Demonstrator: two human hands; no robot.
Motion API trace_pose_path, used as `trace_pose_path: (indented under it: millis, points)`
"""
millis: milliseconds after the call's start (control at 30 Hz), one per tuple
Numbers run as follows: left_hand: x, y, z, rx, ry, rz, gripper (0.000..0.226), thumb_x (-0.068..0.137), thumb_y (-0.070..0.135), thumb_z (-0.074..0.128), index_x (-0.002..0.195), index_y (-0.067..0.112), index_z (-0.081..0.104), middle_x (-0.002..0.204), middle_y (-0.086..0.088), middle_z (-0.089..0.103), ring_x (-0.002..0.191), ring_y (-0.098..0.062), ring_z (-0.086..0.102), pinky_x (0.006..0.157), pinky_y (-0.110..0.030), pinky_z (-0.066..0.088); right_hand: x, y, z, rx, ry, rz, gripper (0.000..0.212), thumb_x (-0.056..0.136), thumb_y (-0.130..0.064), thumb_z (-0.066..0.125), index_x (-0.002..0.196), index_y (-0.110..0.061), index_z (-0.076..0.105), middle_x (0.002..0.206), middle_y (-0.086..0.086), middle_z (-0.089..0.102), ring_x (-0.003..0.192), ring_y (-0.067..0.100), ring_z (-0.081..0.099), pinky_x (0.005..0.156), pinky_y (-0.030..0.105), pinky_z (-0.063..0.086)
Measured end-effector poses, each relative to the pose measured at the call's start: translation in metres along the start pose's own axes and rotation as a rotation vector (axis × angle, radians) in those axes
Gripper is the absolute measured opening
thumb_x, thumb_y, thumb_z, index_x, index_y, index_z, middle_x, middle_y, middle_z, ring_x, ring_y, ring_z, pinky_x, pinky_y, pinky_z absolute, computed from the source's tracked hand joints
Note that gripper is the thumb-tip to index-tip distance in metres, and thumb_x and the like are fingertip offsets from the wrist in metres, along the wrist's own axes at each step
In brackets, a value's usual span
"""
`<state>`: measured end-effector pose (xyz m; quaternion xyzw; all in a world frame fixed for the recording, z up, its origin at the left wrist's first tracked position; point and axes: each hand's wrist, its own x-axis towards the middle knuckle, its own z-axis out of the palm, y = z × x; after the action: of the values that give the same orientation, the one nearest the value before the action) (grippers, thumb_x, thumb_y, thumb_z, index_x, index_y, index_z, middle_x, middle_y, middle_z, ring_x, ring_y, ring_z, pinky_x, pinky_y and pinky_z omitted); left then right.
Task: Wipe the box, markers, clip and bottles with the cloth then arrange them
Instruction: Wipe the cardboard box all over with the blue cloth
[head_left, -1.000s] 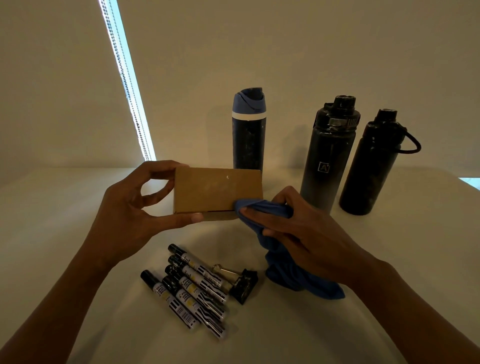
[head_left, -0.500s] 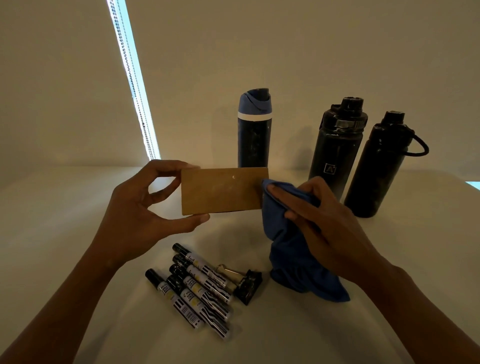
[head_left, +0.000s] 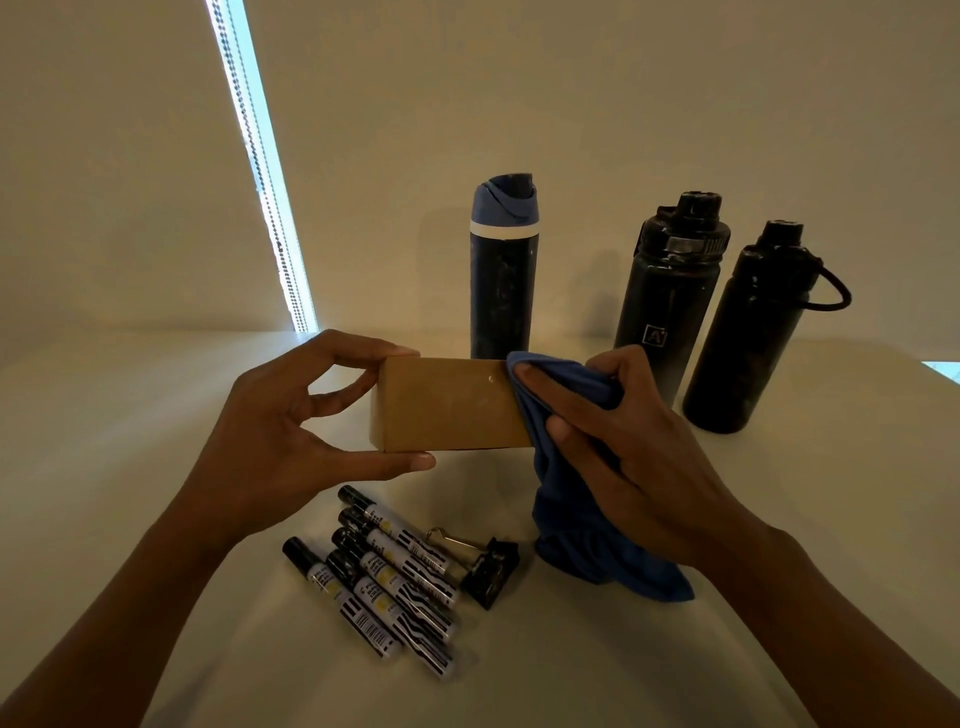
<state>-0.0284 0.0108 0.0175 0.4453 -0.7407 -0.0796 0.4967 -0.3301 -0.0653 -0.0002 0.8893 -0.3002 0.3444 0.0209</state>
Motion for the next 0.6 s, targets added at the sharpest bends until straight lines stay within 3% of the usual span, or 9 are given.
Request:
trace_pose_path:
  millis: [200,300,400,500,600]
  points:
    - [0.0,-0.002,0.002,0.023,0.025,0.022,0.079,0.057,0.025,0.099,0.127,0.015,0.064,0.127,0.005,0.07,0.128,-0.025,0.063,0.101,-0.044,0.058,0.002,0.0,0.007,-0.071,-0.071,-0.139,0.046,0.101,-0.037,0.05,0.147,-0.043,0.042,0.126,-0.004,0.031,0.102,-0.005,0.029,0.086,0.001,0.032]
    - [0.0,-0.005,-0.003,0.043,0.07,0.003,0.078,0.056,0.024,0.099,0.126,0.017,0.064,0.125,0.006,0.07,0.126,-0.022,0.064,0.101,-0.035,0.058,0.001,0.004,0.01,-0.055,-0.127,-0.186,0.062,0.099,-0.03,0.057,0.143,-0.06,0.025,0.127,-0.002,0.032,0.103,0.001,0.034,0.084,0.01,0.039]
    - [0.0,-0.007,-0.004,0.021,0.087,-0.031,0.077,0.055,0.023,0.099,0.124,0.018,0.064,0.123,0.004,0.069,0.125,-0.023,0.064,0.101,-0.031,0.057,-0.001,0.005,0.009,-0.082,-0.132,-0.199,0.064,0.098,-0.026,0.055,0.144,-0.059,0.025,0.124,-0.002,0.032,0.099,0.004,0.036,0.08,0.01,0.037]
    - [0.0,-0.009,-0.006,-0.006,0.059,-0.048,0.077,0.057,0.023,0.098,0.125,0.019,0.063,0.125,0.004,0.069,0.126,-0.023,0.063,0.102,-0.036,0.057,-0.001,0.006,0.006,-0.073,-0.081,-0.184,0.055,0.101,-0.028,0.045,0.146,-0.055,0.031,0.122,-0.005,0.033,0.096,0.0,0.035,0.081,0.008,0.039]
    - [0.0,-0.008,-0.006,-0.037,0.011,-0.046,0.076,0.058,0.024,0.098,0.126,0.021,0.063,0.127,0.001,0.07,0.128,-0.026,0.062,0.102,-0.047,0.057,-0.001,0.013,0.001,-0.039,-0.014,-0.071,0.051,0.104,-0.032,0.04,0.148,-0.056,0.027,0.124,-0.006,0.035,0.096,0.003,0.042,0.078,0.017,0.048]
